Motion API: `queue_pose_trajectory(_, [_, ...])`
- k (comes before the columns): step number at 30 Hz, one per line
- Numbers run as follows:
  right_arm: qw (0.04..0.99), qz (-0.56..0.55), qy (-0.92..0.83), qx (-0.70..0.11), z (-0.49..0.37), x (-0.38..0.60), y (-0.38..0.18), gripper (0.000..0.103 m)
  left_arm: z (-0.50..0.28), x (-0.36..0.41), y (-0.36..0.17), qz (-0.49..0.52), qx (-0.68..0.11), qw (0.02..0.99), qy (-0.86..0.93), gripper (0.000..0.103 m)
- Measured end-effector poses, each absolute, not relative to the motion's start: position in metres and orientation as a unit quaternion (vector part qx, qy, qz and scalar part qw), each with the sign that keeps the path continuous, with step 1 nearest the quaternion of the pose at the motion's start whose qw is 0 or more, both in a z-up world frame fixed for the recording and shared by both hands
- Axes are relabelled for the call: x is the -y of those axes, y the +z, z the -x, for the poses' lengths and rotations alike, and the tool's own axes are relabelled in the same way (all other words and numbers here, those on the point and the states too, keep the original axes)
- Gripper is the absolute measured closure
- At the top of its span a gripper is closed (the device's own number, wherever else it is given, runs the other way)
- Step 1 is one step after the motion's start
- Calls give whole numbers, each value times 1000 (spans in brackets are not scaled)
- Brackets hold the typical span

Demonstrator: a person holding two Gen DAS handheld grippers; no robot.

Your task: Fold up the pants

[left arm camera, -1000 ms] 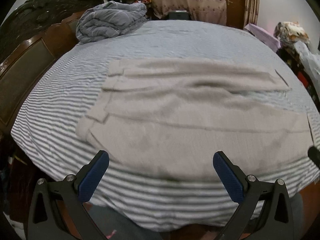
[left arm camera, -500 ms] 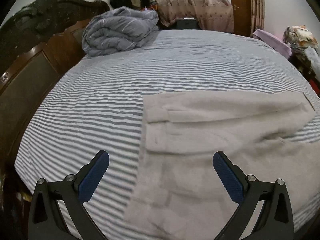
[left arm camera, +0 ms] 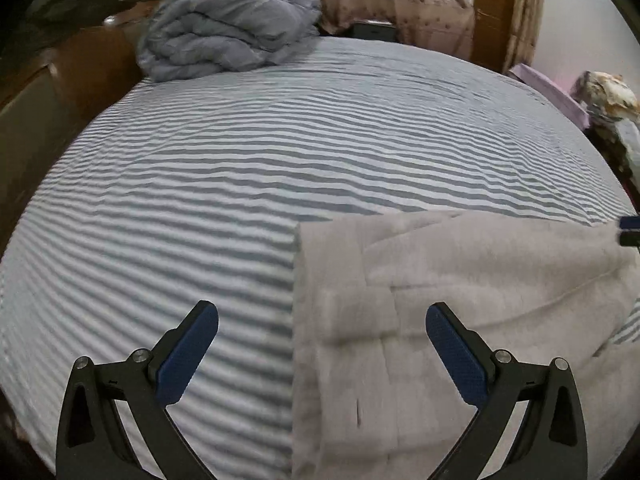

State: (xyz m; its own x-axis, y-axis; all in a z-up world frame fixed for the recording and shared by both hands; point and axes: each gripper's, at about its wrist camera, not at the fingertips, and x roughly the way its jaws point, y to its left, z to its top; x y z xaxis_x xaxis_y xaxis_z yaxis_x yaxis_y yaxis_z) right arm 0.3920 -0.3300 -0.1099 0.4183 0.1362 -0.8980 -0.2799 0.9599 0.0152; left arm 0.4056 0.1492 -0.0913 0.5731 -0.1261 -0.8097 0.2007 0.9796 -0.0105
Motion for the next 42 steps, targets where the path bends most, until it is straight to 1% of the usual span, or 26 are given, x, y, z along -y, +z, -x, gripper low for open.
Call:
queue_pose_trajectory(8, [802, 130, 174, -556, -451, 314, -151, 54, -455, -140, -121, -44, -463, 874, -140, 0])
queue_pose_trajectory(11, [779, 130, 202, -579, -454, 310, -167, 54, -468, -136, -136, -36, -475, 868, -142, 0])
queue_pose_trajectory(14, [778, 160, 213, -569, -445, 305, -176, 55, -475, -130, -146, -30, -487, 859, -153, 1])
queue_pose_trajectory(15, [781, 159, 216, -565, -443, 305, -175, 59, -475, -127, -146, -32, -485, 860, -155, 8])
queue_pose_trajectory(16, [784, 156, 216, -561, -442, 306, -174, 71, -475, -124, -145, -31, -480, 862, -159, 13])
queue_pose_trajectory(17, [790, 153, 212, -555, -441, 308, -172, 79, -475, -121, -144, -36, -478, 864, -155, 15])
queue_pose_trajectory(18, [792, 143, 213, -554, -440, 311, -169, 88, -475, -119, -145, -41, -481, 863, -150, 21])
queue_pose_trajectory(19, [794, 139, 214, -552, -438, 313, -167, 91, -475, -118, -144, -42, -482, 863, -147, 25])
queue_pose_trajectory(20, [798, 146, 212, -545, -434, 313, -162, 92, -474, -117, -143, -37, -482, 862, -153, 35])
queue_pose_trajectory(21, [799, 157, 210, -541, -432, 310, -160, 94, -473, -116, -142, -35, -483, 861, -157, 40])
queue_pose_trajectory(22, [804, 175, 203, -530, -424, 305, -155, 95, -472, -115, -140, -33, -481, 862, -157, 42])
queue_pose_trajectory(26, [832, 204, 171, -487, -411, 303, -134, 97, -460, -111, -126, -48, -452, 878, -149, 47])
queue_pose_trajectory(29, [851, 205, 145, -460, -411, 304, -114, 97, -457, -119, -112, -17, -437, 887, -146, 48])
queue_pose_trajectory(31, [855, 208, 133, -456, -420, 302, -108, 97, -455, -124, -106, -3, -430, 890, -148, 48])
queue_pose_trajectory(33, [847, 220, 128, -467, -428, 299, -118, 97, -454, -123, -106, -10, -427, 892, -145, 48])
queue_pose_trajectory(37, [832, 220, 124, -494, -442, 295, -148, 95, -464, -123, -125, -19, -448, 884, -131, 48])
queue_pose_trajectory(38, [826, 219, 127, -503, -444, 295, -153, 94, -466, -123, -129, -16, -453, 882, -128, 46])
queue_pose_trajectory(39, [822, 220, 128, -510, -444, 298, -156, 91, -467, -124, -132, -14, -457, 881, -125, 41])
queue_pose_trajectory(40, [822, 219, 127, -511, -444, 299, -157, 85, -469, -125, -136, -13, -460, 879, -123, 40])
queue_pose_trajectory(41, [824, 214, 130, -508, -445, 300, -156, 82, -469, -127, -137, -12, -461, 879, -123, 35])
queue_pose_trajectory(42, [824, 203, 137, -511, -446, 303, -153, 72, -470, -129, -139, -8, -463, 878, -122, 31])
